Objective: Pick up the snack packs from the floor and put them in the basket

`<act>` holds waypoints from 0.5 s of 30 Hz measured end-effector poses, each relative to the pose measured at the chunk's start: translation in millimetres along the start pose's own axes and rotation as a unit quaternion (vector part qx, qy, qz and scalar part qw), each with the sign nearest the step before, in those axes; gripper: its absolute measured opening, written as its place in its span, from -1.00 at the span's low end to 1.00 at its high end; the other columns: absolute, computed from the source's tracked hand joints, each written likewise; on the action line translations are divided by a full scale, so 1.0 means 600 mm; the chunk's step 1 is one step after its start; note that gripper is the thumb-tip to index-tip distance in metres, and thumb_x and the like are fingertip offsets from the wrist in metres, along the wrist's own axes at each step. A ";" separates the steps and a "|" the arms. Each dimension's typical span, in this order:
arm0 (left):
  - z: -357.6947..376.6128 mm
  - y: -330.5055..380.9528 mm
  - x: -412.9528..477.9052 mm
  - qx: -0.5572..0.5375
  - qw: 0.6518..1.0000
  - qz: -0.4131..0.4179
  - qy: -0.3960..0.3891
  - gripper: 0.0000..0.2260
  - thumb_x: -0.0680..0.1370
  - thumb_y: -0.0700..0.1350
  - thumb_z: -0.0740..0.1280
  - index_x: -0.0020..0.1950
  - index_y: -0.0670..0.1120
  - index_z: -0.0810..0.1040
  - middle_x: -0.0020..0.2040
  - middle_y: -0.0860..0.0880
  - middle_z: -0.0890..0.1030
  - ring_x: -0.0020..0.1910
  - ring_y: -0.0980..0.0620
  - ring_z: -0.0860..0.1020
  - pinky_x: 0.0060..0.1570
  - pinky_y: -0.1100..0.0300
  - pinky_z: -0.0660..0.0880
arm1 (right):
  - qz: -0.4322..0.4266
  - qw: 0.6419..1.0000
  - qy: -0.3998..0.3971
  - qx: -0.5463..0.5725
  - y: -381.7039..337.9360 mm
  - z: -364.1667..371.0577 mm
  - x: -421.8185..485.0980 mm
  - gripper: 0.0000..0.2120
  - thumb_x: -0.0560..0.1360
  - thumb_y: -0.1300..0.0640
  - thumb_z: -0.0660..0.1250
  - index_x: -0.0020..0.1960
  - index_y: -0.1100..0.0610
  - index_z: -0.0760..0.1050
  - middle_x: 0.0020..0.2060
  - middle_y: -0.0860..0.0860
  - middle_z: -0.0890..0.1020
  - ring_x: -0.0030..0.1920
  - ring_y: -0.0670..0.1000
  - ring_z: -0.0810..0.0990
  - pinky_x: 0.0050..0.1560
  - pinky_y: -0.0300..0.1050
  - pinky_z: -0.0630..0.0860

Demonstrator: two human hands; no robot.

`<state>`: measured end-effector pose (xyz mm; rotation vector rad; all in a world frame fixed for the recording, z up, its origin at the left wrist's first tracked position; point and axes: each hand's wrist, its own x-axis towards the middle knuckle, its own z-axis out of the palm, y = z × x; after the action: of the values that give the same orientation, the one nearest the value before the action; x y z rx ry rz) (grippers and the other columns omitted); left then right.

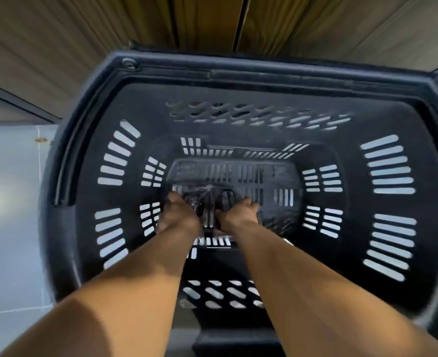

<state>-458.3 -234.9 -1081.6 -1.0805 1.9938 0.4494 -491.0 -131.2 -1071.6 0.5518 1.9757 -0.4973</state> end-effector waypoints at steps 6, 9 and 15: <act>0.018 0.012 0.034 0.004 0.999 0.031 -0.035 -0.32 0.50 -0.05 0.40 0.44 -0.13 0.06 0.38 -0.20 0.35 0.34 -0.20 0.39 0.19 -0.04 0.43 | -0.007 0.999 -0.041 -0.014 -0.003 0.021 0.038 -0.13 0.52 -0.03 0.34 0.54 0.23 -0.17 0.51 0.22 -0.07 0.50 0.23 0.08 0.45 0.03 0.16; 0.013 0.010 0.027 -0.007 0.996 0.027 -0.079 -0.33 0.51 -0.08 0.37 0.48 -0.15 0.06 0.45 -0.23 0.21 0.39 -0.23 0.32 0.28 -0.01 0.39 | 0.018 0.997 -0.072 -0.004 -0.009 0.013 0.028 -0.27 0.60 0.08 0.22 0.56 0.12 -0.19 0.53 0.16 -0.17 0.52 0.25 0.01 0.49 0.08 0.15; -0.058 -0.013 -0.049 0.002 0.992 0.092 -0.080 -0.50 0.54 -0.05 0.25 0.45 -0.05 0.20 0.40 -0.18 0.24 0.37 -0.23 0.32 0.30 -0.05 0.36 | -0.033 0.999 -0.025 0.003 -0.014 -0.031 -0.066 -0.62 0.58 0.14 0.13 0.38 0.19 0.32 0.28 0.14 0.43 0.15 0.12 0.47 0.04 -0.11 0.42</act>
<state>-459.8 -245.5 -1036.9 -0.8324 1.9569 0.6098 -492.6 -134.3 -1027.5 0.4754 1.9506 -0.5528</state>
